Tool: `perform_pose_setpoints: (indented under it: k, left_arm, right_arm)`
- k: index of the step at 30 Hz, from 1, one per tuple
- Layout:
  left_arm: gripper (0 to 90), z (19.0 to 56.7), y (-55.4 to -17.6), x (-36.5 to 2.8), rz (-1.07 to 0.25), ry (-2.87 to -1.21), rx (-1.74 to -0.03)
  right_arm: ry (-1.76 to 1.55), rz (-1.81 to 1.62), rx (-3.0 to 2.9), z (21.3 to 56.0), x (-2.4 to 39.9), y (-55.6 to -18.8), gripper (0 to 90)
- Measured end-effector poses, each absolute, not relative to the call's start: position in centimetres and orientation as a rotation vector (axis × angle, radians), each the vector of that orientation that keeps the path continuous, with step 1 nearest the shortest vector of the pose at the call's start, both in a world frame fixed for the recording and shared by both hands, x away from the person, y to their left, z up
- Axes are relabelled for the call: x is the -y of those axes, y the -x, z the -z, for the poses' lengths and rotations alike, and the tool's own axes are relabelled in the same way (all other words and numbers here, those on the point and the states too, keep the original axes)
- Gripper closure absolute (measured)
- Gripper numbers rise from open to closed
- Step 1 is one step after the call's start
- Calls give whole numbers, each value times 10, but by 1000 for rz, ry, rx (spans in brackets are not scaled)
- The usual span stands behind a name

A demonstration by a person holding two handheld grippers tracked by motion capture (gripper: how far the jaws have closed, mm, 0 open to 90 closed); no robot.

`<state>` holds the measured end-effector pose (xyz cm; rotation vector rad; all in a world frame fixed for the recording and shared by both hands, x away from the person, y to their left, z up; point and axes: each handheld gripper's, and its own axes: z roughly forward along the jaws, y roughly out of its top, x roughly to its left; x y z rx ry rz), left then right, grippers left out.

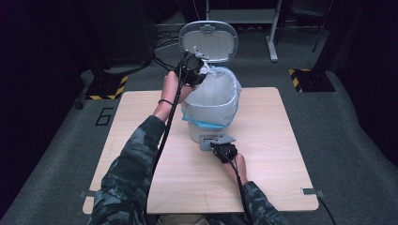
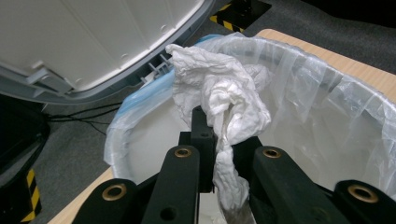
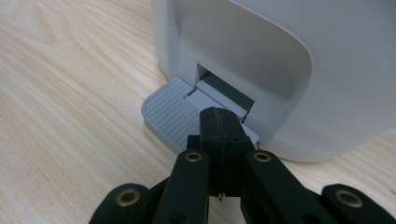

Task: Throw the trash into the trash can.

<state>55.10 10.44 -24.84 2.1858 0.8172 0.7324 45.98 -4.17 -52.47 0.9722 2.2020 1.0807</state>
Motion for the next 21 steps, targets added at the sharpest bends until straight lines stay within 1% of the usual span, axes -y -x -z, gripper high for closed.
perform_pose_setpoints:
  k: [20,21]
  left_arm:
    - [836,268,-567,-87,-686,-2244,-828]
    - [834,269,-569,-86,-665,-2237,-845]
  right_arm:
    - [-979,-1106,-2206,524,41,-459,900]
    - [-980,-1106,-2206,524,41,-459,900]
